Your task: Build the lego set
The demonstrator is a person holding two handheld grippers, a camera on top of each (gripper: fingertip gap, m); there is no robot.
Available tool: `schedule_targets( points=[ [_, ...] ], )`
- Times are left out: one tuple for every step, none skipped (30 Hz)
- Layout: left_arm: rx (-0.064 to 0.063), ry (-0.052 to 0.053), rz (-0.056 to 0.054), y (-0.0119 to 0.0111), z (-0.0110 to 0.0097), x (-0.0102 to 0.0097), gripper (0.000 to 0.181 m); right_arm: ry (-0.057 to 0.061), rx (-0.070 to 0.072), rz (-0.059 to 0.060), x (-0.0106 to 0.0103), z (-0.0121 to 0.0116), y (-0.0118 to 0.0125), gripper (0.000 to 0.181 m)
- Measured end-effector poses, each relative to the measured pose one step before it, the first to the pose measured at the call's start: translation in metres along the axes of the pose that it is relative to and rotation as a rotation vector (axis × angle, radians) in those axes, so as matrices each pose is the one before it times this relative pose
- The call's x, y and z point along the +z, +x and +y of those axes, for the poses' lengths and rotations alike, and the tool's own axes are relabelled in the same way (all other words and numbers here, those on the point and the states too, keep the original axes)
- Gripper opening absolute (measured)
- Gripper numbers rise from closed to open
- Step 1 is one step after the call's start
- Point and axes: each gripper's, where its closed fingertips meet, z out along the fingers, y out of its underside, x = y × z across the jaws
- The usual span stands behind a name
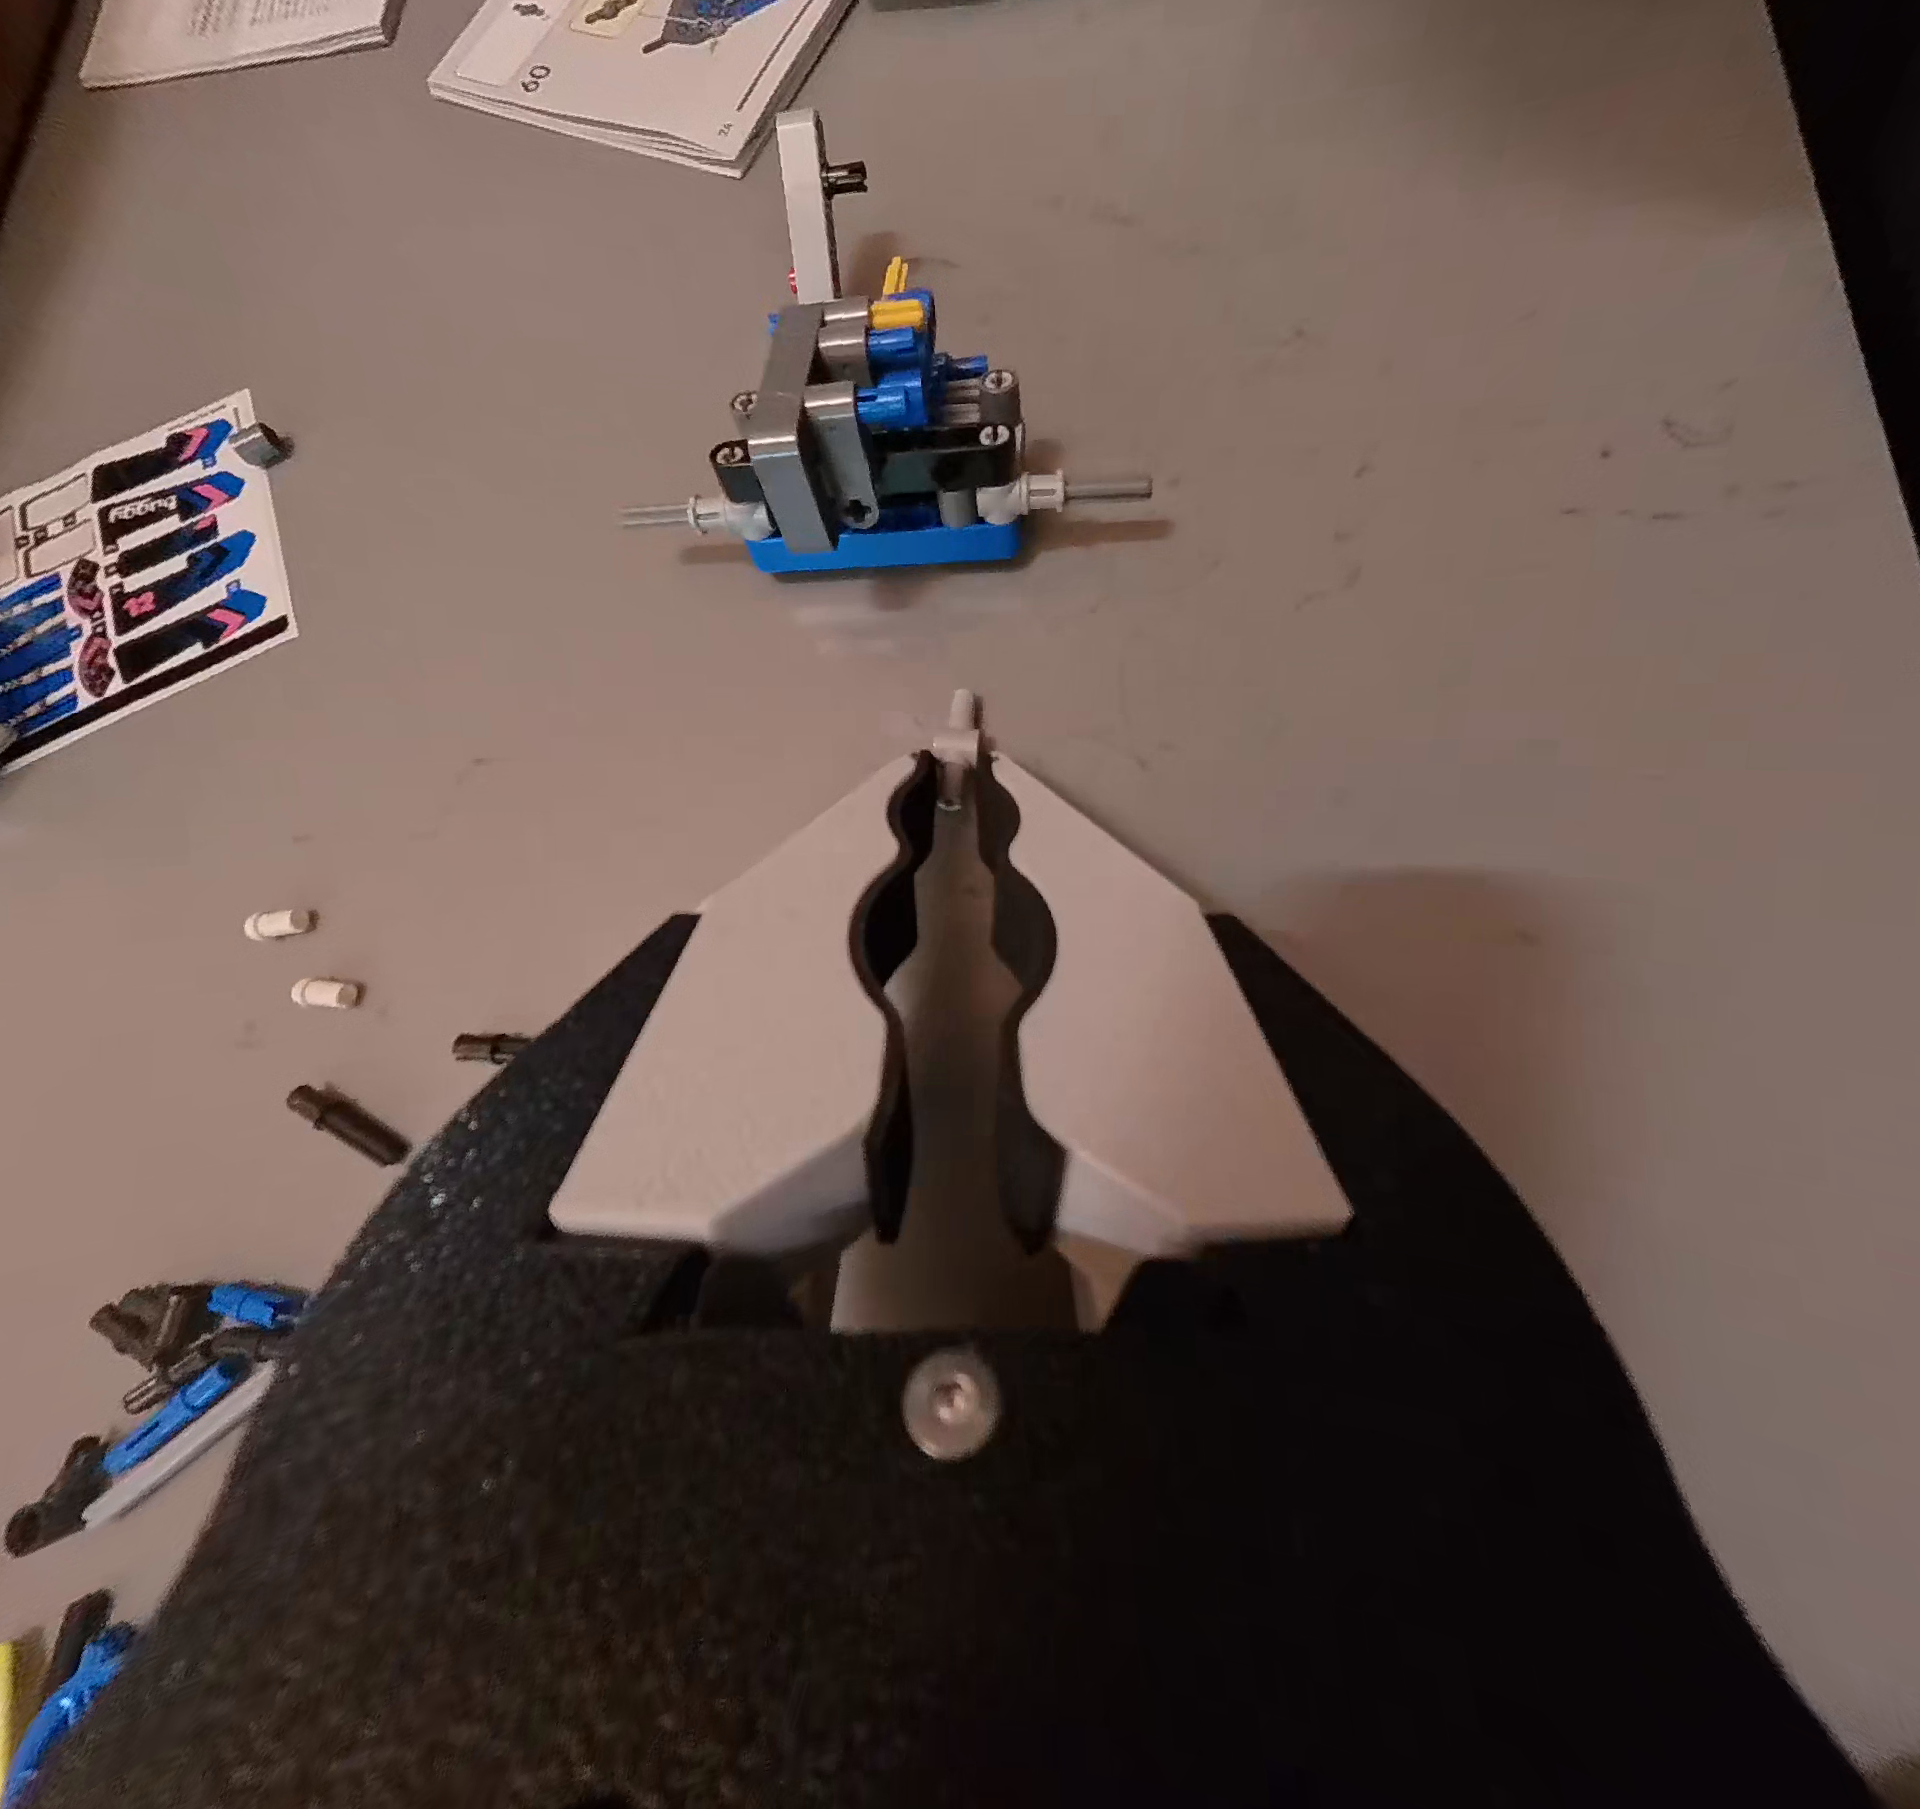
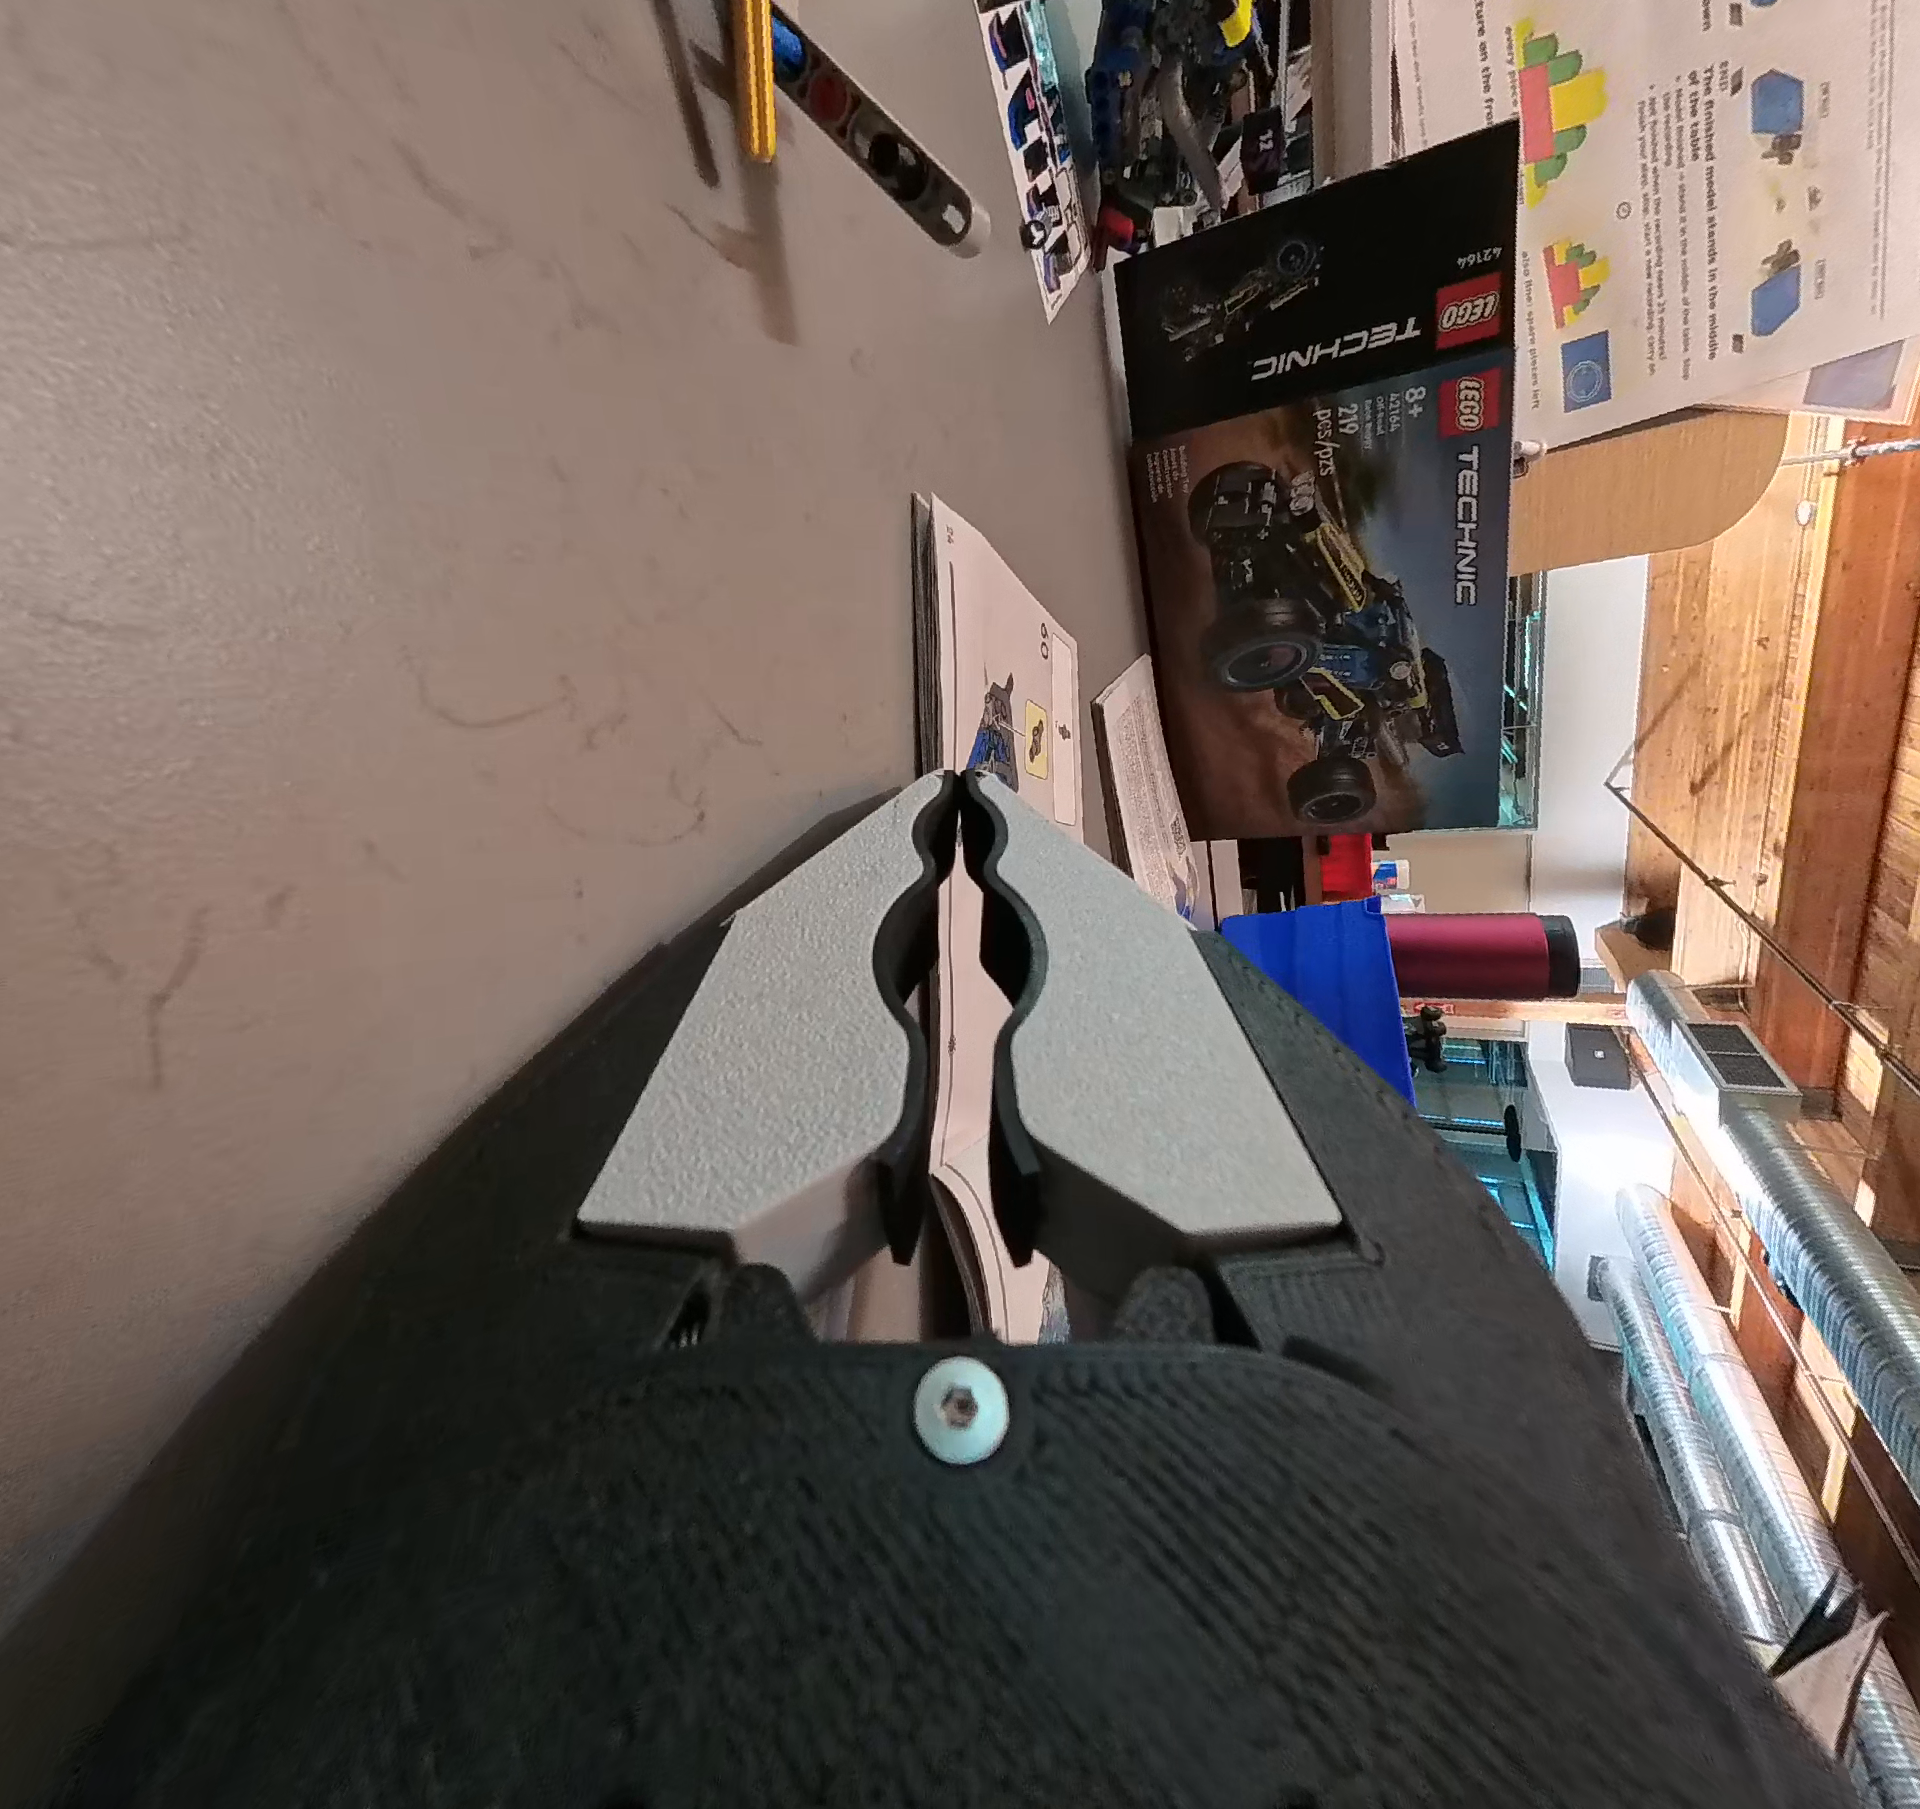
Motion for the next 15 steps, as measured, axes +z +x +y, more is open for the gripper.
schedule_targets(
  points=[
    [-0.0016,0.0000,0.0013,0.00000,-0.00002,0.00008,0.004,-0.0001,-0.0011,0.0006,-0.00001,-0.00009,0.00003,0.000],
    [-0.0023,-0.0001,0.0017,-0.00001,0.00004,0.00004,0.004,0.0001,0.0000,0.0000,0.00004,0.00012,0.00005,0.000],
    [-0.0026,-0.0001,0.0021,0.00007,0.00004,0.00004,0.004,0.0002,0.0016,-0.0003,0.00003,-0.00004,0.00007,0.000],
    [-0.0031,0.0000,0.0026,-0.00005,0.00001,-0.00004,0.004,0.0006,0.0015,-0.0006,0.00005,0.00002,-0.00004,0.000],
    [-0.0033,0.0000,0.0027,0.00001,0.00001,0.00009,0.005,0.0007,0.0007,-0.0001,0.00001,-0.00012,0.00003,0.000],
    [-0.0032,-0.0001,0.0023,-0.00005,0.00002,0.00008,0.005,0.0006,0.0003,0.0000,-0.00001,0.00001,-0.00001,0.000],
    [-0.0030,-0.0001,0.0023,0.00002,0.00003,0.00006,0.005,0.0007,0.0014,-0.0001,0.00010,-0.00008,0.00002,0.000],
    [-0.0029,-0.0001,0.0023,-0.00001,0.00001,-0.00008,0.005,0.0015,0.0042,-0.0006,0.00008,-0.00004,-0.00001,0.000],
    [-0.0030,-0.0001,0.0021,-0.00010,0.00002,0.00008,0.005,0.0021,0.0061,-0.0013,0.00004,0.00004,0.00001,0.000],
    [-0.0029,-0.0001,0.0022,0.00000,0.00002,0.00006,0.005,0.0023,0.0077,-0.0014,0.00003,0.00007,0.00011,0.000],
    [-0.0027,-0.0001,0.0023,0.00001,0.00002,0.00006,0.005,0.0036,0.0093,-0.0018,0.00002,0.00006,-0.00002,0.000],
    [-0.0026,-0.0001,0.0022,-0.00001,0.00002,0.00005,0.005,0.0039,0.0110,-0.0025,0.00005,0.00008,0.00012,0.000],
    [-0.0022,-0.0001,0.0020,0.00001,-0.00005,-0.00004,0.005,0.0036,0.0129,-0.0034,0.00014,0.00026,-0.00003,0.000],
    [-0.0020,0.0000,0.0018,0.00007,0.00003,0.00000,0.005,0.0032,0.0133,-0.0042,-0.00001,0.00033,0.00004,0.000],
    [-0.0020,0.0000,0.0018,-0.00001,0.00002,0.00003,0.005,0.0041,0.0062,-0.0008,-0.00003,0.00016,0.00029,0.000]
  ],
)
